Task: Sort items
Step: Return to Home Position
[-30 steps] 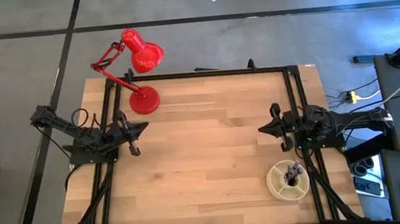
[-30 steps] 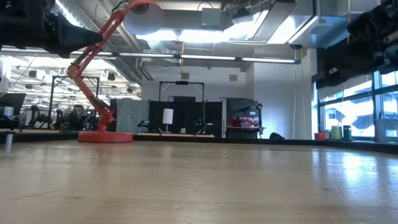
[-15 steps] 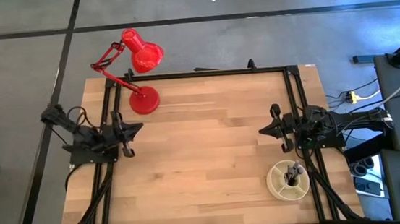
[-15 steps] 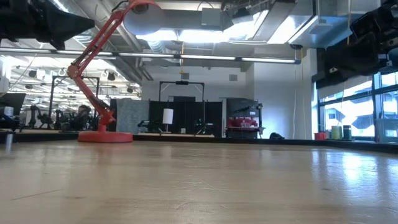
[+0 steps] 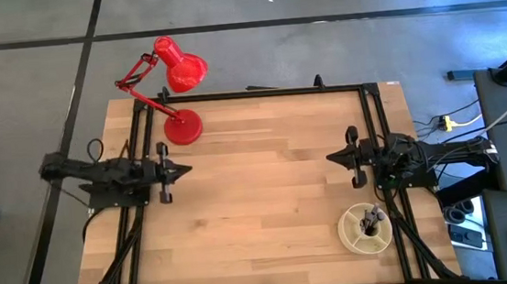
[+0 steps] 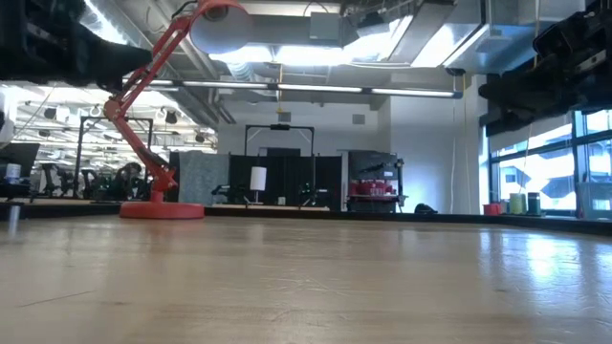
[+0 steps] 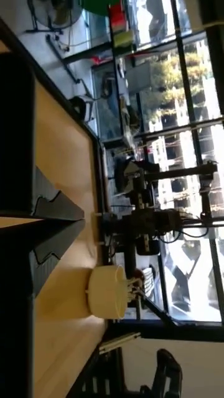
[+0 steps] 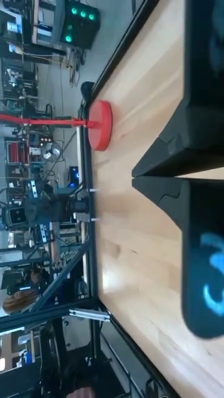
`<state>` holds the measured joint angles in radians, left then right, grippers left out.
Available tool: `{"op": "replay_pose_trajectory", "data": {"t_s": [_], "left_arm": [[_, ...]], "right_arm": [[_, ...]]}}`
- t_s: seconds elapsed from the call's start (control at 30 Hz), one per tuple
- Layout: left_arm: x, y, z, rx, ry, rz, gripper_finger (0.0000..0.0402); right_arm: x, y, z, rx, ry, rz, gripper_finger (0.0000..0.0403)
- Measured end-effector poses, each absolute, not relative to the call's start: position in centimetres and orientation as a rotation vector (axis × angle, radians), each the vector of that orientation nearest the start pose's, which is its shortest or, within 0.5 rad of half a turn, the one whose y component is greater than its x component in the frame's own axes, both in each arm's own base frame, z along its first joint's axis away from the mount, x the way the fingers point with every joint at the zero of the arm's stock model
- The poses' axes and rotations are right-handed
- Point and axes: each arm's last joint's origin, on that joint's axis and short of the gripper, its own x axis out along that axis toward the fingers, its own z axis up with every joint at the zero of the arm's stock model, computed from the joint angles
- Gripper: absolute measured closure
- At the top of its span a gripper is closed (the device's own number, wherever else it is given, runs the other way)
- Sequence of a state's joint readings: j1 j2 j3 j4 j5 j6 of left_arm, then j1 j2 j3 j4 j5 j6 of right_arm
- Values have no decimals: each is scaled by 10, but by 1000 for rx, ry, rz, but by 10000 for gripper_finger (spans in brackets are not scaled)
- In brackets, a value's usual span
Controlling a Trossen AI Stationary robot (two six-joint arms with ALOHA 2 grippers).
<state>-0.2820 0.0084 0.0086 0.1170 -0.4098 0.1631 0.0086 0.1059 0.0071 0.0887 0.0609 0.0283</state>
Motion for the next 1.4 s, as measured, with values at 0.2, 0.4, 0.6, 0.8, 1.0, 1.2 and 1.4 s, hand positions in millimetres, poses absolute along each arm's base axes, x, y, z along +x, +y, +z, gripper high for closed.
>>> {"op": "replay_pose_trajectory", "data": {"t_s": [0.2,0.4,0.6,0.8,1.0,1.2,1.4], "left_arm": [[97,-5,170,133,-36,121,400],[97,2,170,149,-30,181,400],[97,4,170,97,-30,203,397],[98,4,169,-11,-37,188,391],[98,4,170,-18,-40,188,396],[98,4,170,-18,-41,188,397],[98,4,170,-18,-41,188,392]], "right_arm": [[104,-1,165,42,20,-52,386],[104,0,165,52,23,-30,383],[104,0,164,21,27,-16,383],[104,0,164,22,31,-17,383],[104,0,164,21,31,-17,383],[104,0,164,21,31,-17,383],[104,0,164,20,31,-17,382]]}}
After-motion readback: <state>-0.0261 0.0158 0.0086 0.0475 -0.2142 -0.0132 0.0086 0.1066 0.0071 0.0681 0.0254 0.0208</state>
